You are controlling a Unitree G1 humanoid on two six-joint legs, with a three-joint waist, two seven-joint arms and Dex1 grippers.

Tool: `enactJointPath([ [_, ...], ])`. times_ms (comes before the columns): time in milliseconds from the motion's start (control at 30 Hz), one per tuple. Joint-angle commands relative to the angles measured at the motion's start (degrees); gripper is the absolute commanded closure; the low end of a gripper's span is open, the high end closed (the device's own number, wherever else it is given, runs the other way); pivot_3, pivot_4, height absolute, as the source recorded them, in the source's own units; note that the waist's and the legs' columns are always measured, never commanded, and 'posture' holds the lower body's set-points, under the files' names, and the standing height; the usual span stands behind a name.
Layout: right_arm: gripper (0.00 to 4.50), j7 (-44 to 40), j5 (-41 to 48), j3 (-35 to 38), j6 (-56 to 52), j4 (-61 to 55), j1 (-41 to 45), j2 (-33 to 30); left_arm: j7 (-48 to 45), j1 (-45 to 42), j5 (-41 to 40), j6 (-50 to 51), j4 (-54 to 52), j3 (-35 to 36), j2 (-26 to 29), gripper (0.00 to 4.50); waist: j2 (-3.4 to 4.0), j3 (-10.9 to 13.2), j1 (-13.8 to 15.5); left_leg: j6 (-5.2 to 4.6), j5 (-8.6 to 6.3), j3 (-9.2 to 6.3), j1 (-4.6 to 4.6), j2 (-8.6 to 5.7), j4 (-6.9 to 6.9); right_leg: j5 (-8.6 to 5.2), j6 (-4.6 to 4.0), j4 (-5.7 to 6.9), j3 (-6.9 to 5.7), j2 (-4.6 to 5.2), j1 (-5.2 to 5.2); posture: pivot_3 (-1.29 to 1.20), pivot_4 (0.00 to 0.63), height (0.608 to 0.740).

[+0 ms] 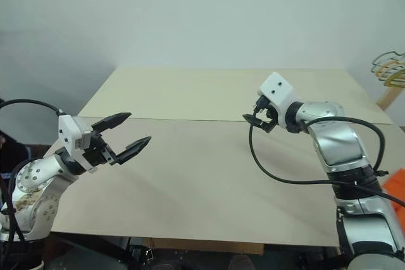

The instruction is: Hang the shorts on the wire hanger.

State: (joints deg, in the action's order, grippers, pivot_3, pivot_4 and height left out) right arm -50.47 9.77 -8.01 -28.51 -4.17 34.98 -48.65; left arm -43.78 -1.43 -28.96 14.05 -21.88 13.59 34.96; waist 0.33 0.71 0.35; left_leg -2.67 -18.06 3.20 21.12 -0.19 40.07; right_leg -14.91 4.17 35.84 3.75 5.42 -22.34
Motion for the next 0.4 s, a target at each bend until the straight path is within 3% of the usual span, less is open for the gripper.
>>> enactJointPath([
  [33,0.04,-6.6,0.3,0.8,6.7,-1.4,-2.3,-3.0,1.5,1.5,0.6,-0.3,-3.0,2.0,0.6,0.0,-0.1,0.0,0.9,-0.05,-0.03,0.0,0.0,0.0,0.0,-0.02,-0.03,0.0,-0.01,0.0,0.0,0.12,0.0,0.74],
  [400,0.04,-7.7,-3.5,1.0,9.7,0.3,-4.6,-2.8,2.5,2.9,1.3,-0.5,-4.2,1.4,0.8,0.0,-0.46,0.0,2.7,-0.05,0.0,0.02,-0.01,0.04,-0.06,-0.02,-0.21,0.0,-0.12,0.03,-0.02,0.15,0.0,0.74],
])
